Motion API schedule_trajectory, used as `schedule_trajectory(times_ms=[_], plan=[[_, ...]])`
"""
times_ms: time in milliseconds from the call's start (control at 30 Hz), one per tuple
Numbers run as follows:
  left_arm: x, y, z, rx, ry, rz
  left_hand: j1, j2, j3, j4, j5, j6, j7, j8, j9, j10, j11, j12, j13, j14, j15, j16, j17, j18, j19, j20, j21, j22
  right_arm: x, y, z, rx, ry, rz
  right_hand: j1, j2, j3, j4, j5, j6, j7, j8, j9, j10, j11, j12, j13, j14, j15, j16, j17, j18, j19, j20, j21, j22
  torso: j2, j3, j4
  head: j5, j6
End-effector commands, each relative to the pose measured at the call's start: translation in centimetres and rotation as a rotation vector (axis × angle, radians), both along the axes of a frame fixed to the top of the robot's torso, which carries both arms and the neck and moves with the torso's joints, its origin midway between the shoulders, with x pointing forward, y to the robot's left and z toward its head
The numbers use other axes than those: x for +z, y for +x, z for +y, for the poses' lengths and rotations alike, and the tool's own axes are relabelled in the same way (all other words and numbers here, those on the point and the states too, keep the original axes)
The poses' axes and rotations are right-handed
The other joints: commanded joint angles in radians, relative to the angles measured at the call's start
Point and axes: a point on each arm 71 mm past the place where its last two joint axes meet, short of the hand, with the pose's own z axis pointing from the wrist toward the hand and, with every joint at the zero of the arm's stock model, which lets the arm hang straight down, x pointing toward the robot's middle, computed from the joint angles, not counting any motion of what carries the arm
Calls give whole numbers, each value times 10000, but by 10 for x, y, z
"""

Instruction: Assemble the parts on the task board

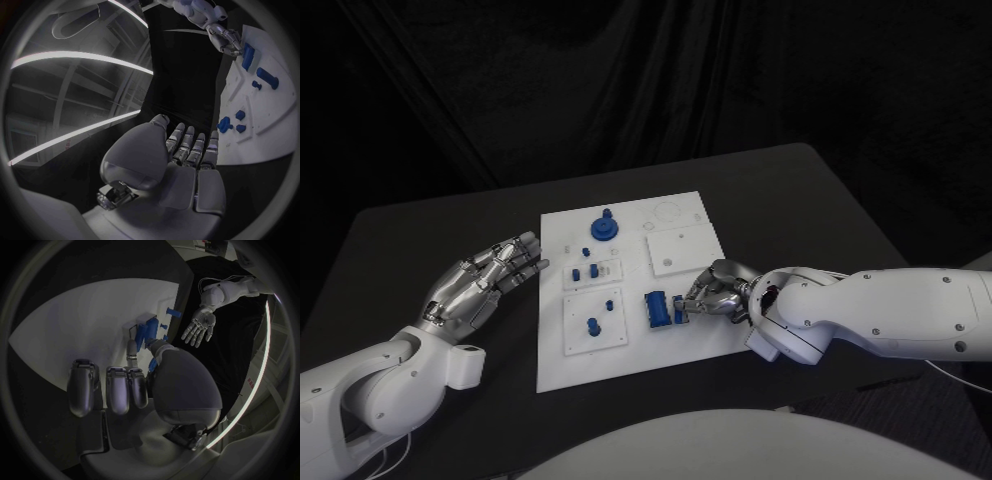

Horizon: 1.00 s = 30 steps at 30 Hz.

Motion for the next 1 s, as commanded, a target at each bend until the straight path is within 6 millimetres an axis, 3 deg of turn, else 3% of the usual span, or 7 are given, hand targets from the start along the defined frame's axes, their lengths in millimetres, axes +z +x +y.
schedule_trajectory(times_ms=[33,300,767,833,1000], plan=[[5,0,0,112,-576,-602,101,-21,56,13,22,-60,503,-56,-10,12,69,30,9,34,23,69,12,-2,70,6,68,8,-1,-1,-1,44,-327,93,-53,28,-134,51,-103,-46,31,-50,-20,1061,41,55,2629,862,34,-47,1717,-141,394,15,-67,2098,0,1,-2,5,1],[4,-1,-1,65,-567,-540,101,-21,56,13,22,-60,503,-56,-10,12,69,30,9,34,23,69,12,-2,70,6,68,8,2,0,-4,-19,-443,-330,177,168,-294,6,32,-10,-6,1,-18,1061,16,55,2629,860,17,-47,1710,-140,392,8,-64,2099,-3,2,-4,16,1],[2,-2,0,42,-523,-446,103,-14,76,15,24,-28,521,-53,-6,16,78,34,9,49,43,98,16,-18,102,10,91,39,18,-1,-5,587,-638,-2222,600,215,-547,-146,286,-27,-61,267,105,1061,-32,55,2629,869,-23,-25,1753,-152,411,-26,-15,2116,-1,2,-3,58,1],[2,-2,0,41,-520,-440,103,-14,76,15,24,-28,521,-53,-6,16,78,34,9,49,43,98,16,-18,102,10,91,39,19,-2,-5,737,-709,-2314,622,199,-778,-59,26,8,-112,558,269,1061,-77,55,2629,868,-55,-25,1749,-155,416,-44,1,2121,-2,2,-2,62,1],[2,-2,0,40,-519,-430,103,-14,76,15,24,-28,521,-53,-6,16,78,34,9,49,43,98,16,-18,102,10,91,39,18,-7,-4,1241,-1145,-2093,692,230,-1021,109,-197,-92,-155,868,470,1061,-115,55,2629,866,-89,-27,1739,-152,409,-83,-11,2116,-1,1,-2,79,1]])
